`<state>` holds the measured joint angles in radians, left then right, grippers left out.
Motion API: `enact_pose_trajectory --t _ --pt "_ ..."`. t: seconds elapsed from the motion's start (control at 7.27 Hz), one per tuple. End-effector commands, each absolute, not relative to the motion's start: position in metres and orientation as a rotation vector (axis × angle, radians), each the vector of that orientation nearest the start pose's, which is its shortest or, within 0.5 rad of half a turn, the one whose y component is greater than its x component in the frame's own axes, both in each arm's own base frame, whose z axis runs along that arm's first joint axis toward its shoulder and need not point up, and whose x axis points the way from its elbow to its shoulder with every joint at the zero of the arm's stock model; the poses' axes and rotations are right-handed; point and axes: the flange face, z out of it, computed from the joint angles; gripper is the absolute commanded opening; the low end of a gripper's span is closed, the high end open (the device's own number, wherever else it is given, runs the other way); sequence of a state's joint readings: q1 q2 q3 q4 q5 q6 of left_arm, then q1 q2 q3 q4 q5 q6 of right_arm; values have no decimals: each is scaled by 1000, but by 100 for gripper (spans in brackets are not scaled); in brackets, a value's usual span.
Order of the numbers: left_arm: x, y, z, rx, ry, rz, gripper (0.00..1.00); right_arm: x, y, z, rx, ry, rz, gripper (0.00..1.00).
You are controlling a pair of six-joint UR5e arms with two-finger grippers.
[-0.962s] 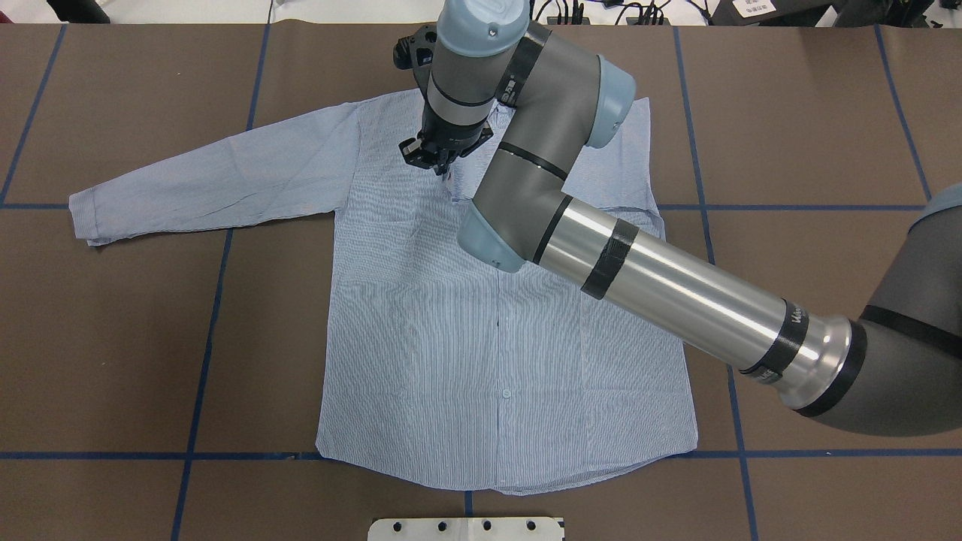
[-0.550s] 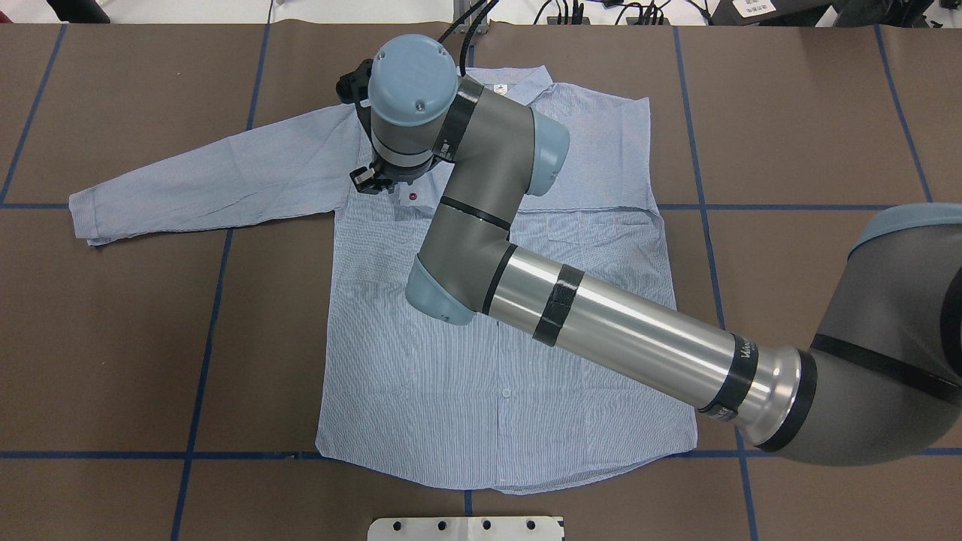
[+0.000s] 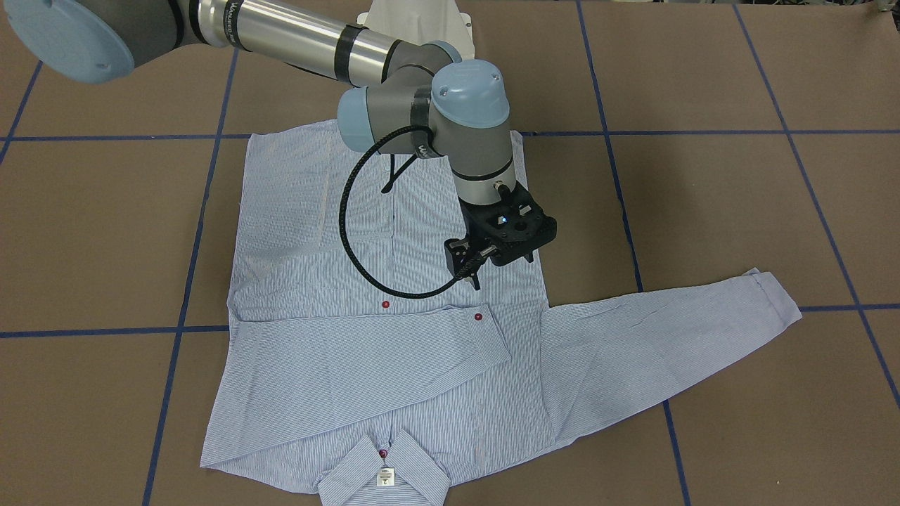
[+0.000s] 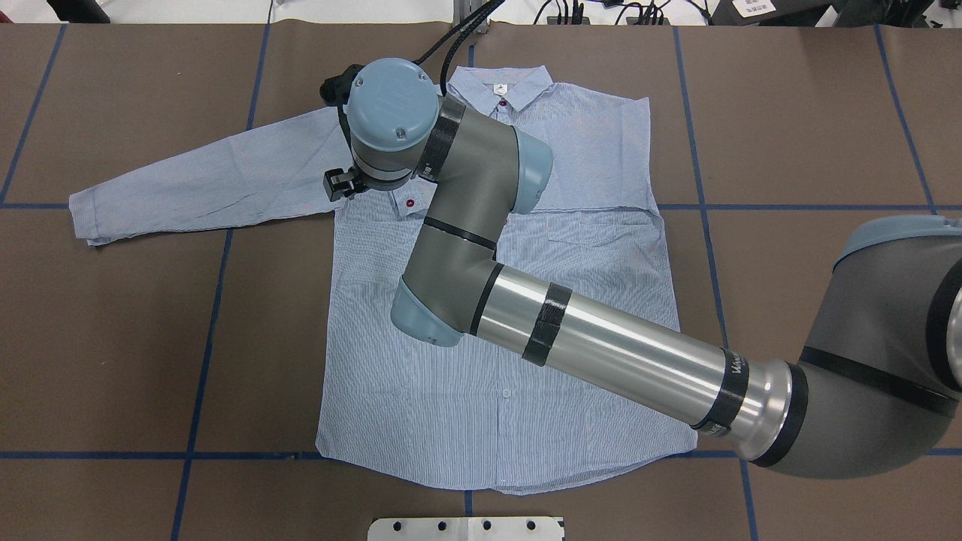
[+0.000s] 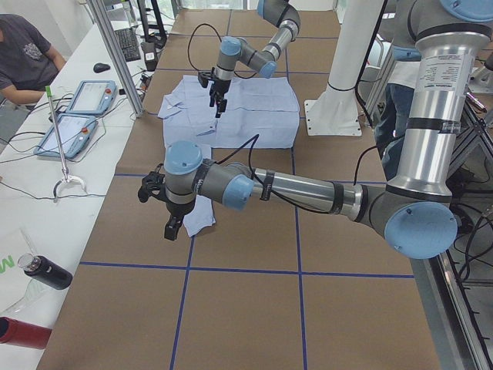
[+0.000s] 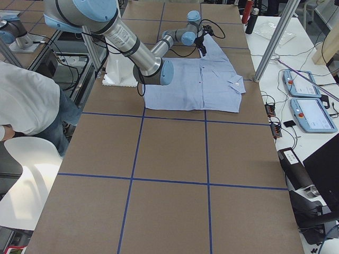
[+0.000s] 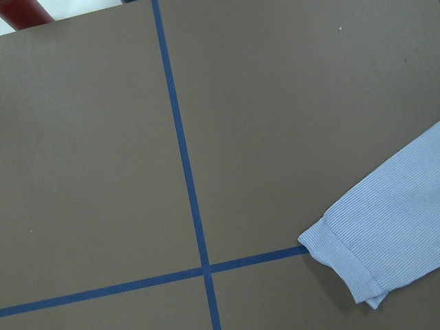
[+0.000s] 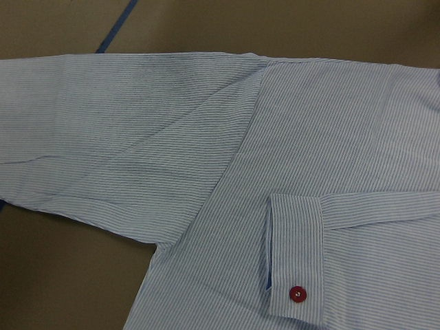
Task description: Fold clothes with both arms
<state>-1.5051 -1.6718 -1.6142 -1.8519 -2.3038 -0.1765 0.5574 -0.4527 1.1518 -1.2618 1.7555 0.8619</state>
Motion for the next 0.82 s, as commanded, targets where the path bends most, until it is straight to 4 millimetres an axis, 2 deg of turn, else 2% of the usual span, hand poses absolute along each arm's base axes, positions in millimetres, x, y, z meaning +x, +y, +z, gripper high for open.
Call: enact_pose_trajectory --t 0.0,0.14,0.41,0.55,0.69 --pt "18 -545 577 315 845 -81 100 -599 -539 55 338 -868 -190 100" --pt "37 -535 589 302 888 -150 99 -572 -549 52 254 -851 -178 100" --pt "87 -514 595 276 932 -254 98 -523 -559 63 117 -784 -128 100" --pt "116 -510 600 270 947 -313 98 -493 -563 75 93 -759 -101 100" --pt "139 -504 616 268 971 -358 98 -465 -564 100 66 -747 -79 100"
